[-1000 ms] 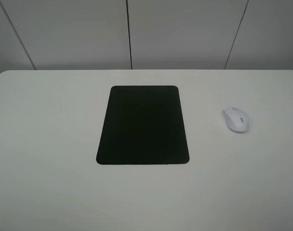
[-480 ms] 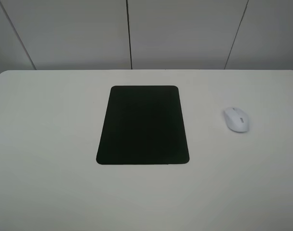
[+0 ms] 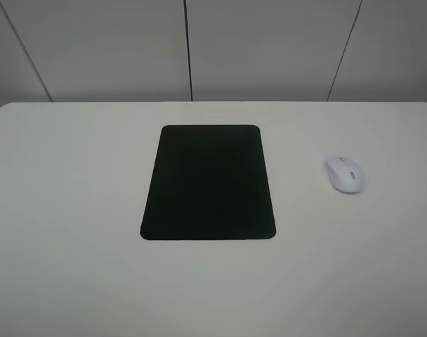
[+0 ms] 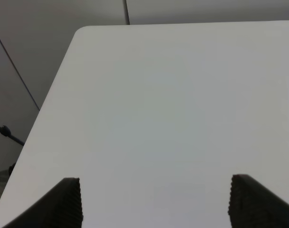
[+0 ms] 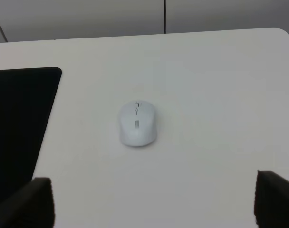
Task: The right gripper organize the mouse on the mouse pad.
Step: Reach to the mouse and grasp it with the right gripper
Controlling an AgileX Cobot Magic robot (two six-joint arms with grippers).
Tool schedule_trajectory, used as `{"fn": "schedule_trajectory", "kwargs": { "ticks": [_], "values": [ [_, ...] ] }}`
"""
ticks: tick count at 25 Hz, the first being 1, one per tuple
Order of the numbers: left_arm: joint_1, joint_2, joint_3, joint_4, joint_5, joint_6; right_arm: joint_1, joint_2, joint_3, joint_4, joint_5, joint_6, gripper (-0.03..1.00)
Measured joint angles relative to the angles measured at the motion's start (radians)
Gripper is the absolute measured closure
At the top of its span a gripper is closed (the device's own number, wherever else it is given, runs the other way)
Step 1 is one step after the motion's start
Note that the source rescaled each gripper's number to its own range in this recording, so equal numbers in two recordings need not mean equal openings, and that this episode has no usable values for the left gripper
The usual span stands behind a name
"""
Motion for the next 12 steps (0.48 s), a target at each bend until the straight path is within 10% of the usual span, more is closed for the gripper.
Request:
{"fn": "schedule_trajectory", "kwargs": {
  "ticks": [12],
  "values": [
    [0.0,0.0,0.0,0.0,0.0,0.0,0.0,0.269,-0.101,-0.042,-0.108,0.0,-0.03]
  ]
}}
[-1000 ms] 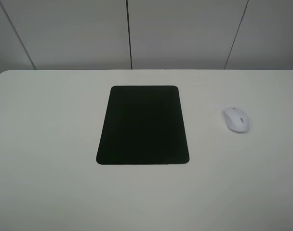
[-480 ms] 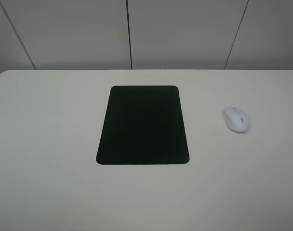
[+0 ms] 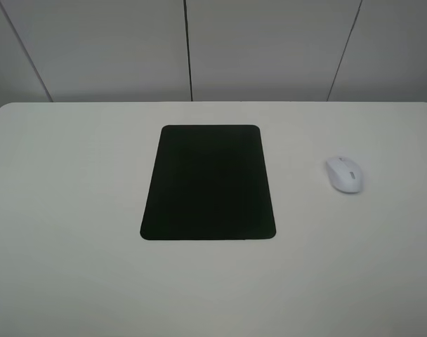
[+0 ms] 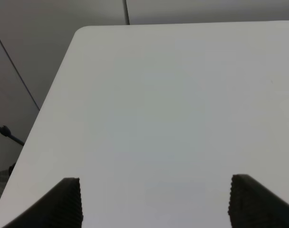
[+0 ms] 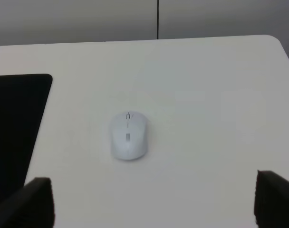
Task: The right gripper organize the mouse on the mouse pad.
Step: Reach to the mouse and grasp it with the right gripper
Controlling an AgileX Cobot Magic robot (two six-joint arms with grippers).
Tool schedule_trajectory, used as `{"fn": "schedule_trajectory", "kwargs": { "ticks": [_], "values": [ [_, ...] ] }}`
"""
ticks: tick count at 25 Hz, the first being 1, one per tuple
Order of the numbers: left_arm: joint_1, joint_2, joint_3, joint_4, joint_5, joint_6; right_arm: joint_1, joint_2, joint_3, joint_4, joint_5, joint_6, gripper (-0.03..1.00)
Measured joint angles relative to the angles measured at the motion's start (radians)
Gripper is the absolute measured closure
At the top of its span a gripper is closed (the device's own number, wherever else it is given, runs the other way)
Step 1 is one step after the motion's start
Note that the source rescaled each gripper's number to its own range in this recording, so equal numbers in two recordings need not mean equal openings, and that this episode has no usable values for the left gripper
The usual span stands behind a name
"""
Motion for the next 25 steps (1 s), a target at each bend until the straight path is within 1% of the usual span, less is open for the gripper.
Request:
{"fn": "schedule_trajectory", "kwargs": {
  "ticks": [1,2,4,8,14,19,25],
  "values": [
    [0.0,0.0,0.0,0.0,0.0,0.0,0.0,0.0,0.0,0.0,0.0,0.0,-0.03],
    [0.0,0.0,0.0,0.0,0.0,0.0,0.0,0.111,-0.026,-0.003,-0.048,0.0,-0.03],
    [0.0,0.0,0.0,0.0,0.0,0.0,0.0,0.217,-0.047,-0.002,-0.107,0.0,-0.03],
    [0.0,0.0,0.0,0.0,0.0,0.0,0.005,0.457,-0.09,-0.002,-0.181,-0.008,-0.03],
    [0.0,0.0,0.0,0.0,0.0,0.0,0.098,0.784,-0.185,-0.008,-0.26,-0.045,-0.03],
    [0.0,0.0,0.0,0.0,0.0,0.0,0.108,1.039,-0.293,-0.006,-0.267,-0.048,-0.03],
    [0.0,0.0,0.0,0.0,0.0,0.0,0.108,1.266,-0.429,-0.006,-0.219,-0.048,-0.03]
  ]
}}
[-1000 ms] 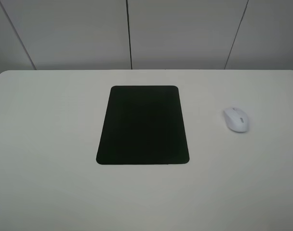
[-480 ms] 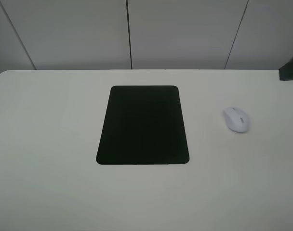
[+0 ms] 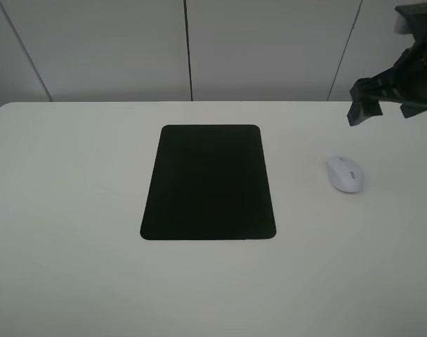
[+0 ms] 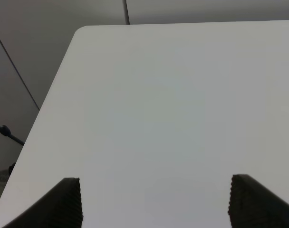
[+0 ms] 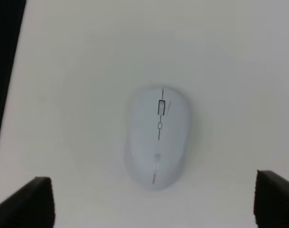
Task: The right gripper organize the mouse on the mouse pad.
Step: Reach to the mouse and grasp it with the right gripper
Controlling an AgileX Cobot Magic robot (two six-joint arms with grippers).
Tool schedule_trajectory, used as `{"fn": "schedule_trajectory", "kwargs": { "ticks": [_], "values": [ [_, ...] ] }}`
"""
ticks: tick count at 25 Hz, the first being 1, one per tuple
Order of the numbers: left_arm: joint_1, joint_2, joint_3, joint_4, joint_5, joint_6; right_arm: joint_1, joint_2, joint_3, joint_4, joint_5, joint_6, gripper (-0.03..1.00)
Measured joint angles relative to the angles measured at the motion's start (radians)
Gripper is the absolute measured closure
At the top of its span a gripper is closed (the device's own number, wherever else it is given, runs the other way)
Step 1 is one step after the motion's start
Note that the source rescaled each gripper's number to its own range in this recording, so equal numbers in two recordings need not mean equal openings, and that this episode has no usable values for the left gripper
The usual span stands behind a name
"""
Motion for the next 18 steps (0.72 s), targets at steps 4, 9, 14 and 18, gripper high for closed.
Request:
{"fn": "schedule_trajectory", "kwargs": {
  "ticks": [4,9,14,18],
  "values": [
    [0.0,0.0,0.0,0.0,0.0,0.0,-0.008,0.101,-0.04,0.0,0.009,0.0,-0.03],
    [0.0,0.0,0.0,0.0,0.0,0.0,-0.055,0.2,-0.047,0.001,0.007,0.0,-0.03],
    [0.0,0.0,0.0,0.0,0.0,0.0,-0.061,0.262,-0.059,0.007,-0.019,0.0,-0.03],
    [0.0,0.0,0.0,0.0,0.0,0.0,-0.061,0.316,-0.093,0.008,-0.027,-0.004,-0.03]
  ]
}}
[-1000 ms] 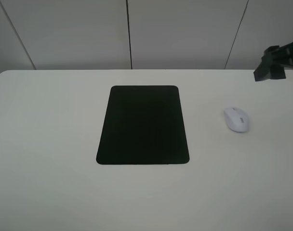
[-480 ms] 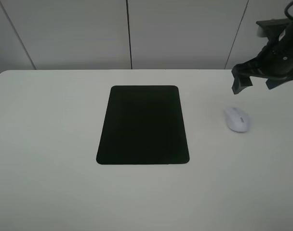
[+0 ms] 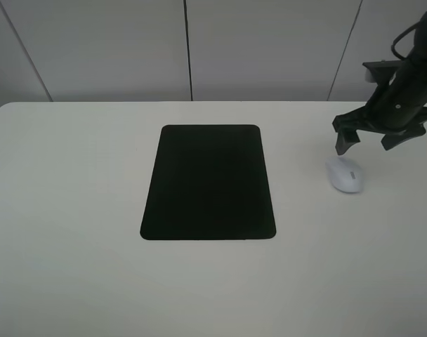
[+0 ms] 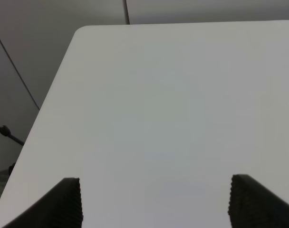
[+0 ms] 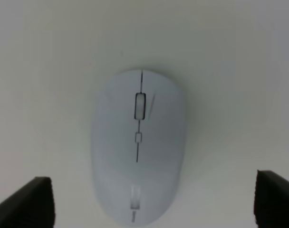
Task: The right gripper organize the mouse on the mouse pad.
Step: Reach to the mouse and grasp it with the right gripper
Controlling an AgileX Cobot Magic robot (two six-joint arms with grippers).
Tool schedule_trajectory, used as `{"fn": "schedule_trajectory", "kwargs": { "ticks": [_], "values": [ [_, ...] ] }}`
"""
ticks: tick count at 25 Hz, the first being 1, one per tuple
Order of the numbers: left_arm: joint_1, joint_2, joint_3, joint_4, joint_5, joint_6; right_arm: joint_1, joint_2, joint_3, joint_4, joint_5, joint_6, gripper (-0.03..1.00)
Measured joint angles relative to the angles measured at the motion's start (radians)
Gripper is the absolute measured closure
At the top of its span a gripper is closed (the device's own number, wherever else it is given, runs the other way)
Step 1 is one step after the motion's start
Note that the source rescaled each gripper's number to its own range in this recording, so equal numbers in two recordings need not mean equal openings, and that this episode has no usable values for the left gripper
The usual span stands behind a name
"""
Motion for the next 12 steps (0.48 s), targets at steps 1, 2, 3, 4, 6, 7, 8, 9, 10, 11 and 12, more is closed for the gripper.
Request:
{"fn": "schedule_trajectory", "kwargs": {
  "ticks": [1,2,3,4,6,7,8,9,10,11,12],
  "values": [
    [0.0,0.0,0.0,0.0,0.0,0.0,0.0,0.015,-0.012,-0.002,0.0,-0.001,-0.03],
    [0.0,0.0,0.0,0.0,0.0,0.0,0.0,0.031,-0.025,-0.002,-0.001,-0.001,-0.03],
    [0.0,0.0,0.0,0.0,0.0,0.0,0.0,0.045,-0.038,-0.002,0.001,-0.001,-0.03],
    [0.0,0.0,0.0,0.0,0.0,0.0,0.0,0.062,-0.048,-0.002,0.004,-0.001,-0.03],
    [0.0,0.0,0.0,0.0,0.0,0.0,0.0,0.096,-0.065,-0.002,0.009,-0.001,-0.03],
    [0.0,0.0,0.0,0.0,0.0,0.0,0.0,0.109,-0.069,-0.002,0.01,-0.001,-0.03],
    [0.0,0.0,0.0,0.0,0.0,0.0,0.0,0.123,-0.072,-0.001,0.013,-0.001,-0.03],
    [0.0,0.0,0.0,0.0,0.0,0.0,0.0,0.136,-0.074,0.001,0.015,-0.001,-0.03],
    [0.0,0.0,0.0,0.0,0.0,0.0,0.0,0.149,-0.075,0.004,0.016,0.0,-0.03],
    [0.0,0.0,0.0,0.0,0.0,0.0,0.0,0.158,-0.075,0.006,0.016,0.0,-0.03],
    [0.0,0.0,0.0,0.0,0.0,0.0,0.0,0.168,-0.075,0.009,0.016,0.0,-0.03]
  ]
}}
